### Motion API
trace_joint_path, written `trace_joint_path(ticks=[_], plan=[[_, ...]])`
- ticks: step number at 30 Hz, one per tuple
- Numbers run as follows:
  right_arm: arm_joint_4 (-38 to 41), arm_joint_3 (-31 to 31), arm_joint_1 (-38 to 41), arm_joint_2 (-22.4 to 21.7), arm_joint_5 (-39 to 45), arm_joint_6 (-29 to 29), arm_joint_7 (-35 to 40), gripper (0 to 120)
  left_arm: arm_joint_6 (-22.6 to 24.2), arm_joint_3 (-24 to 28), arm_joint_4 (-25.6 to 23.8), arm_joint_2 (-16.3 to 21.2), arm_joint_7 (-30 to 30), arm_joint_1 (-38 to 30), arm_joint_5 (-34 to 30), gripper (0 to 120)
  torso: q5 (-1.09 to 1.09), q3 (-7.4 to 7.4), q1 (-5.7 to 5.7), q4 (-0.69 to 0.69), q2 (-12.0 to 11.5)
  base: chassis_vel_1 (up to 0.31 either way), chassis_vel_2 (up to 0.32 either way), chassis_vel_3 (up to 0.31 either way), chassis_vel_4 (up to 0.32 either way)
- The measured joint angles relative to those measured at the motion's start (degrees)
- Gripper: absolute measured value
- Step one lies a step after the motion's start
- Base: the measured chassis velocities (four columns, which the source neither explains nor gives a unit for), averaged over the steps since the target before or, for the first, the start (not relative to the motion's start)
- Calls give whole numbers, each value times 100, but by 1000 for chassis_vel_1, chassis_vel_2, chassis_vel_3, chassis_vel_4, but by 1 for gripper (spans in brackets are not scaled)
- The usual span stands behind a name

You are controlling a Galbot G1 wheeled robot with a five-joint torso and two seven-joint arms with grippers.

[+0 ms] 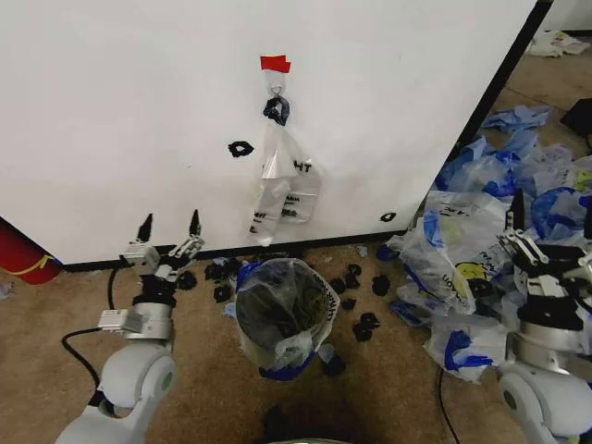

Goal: Pick up the garbage bag from the wall and place it over the trash bin.

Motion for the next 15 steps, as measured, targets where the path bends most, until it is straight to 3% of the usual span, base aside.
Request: trace_joint_path(ticks=[6,15], plan=[[-144,-328,-136,318,-239,-78,-50,100,-235,-357,-79,-250,265,193,182,100,2,0,0,1,0,0,0,0,0],[-451,-638,-133,352,-203,-220,-41,100,-277,-424,-176,-335,357,282,184,100,1,0,0,0,0,0,0,0,0]])
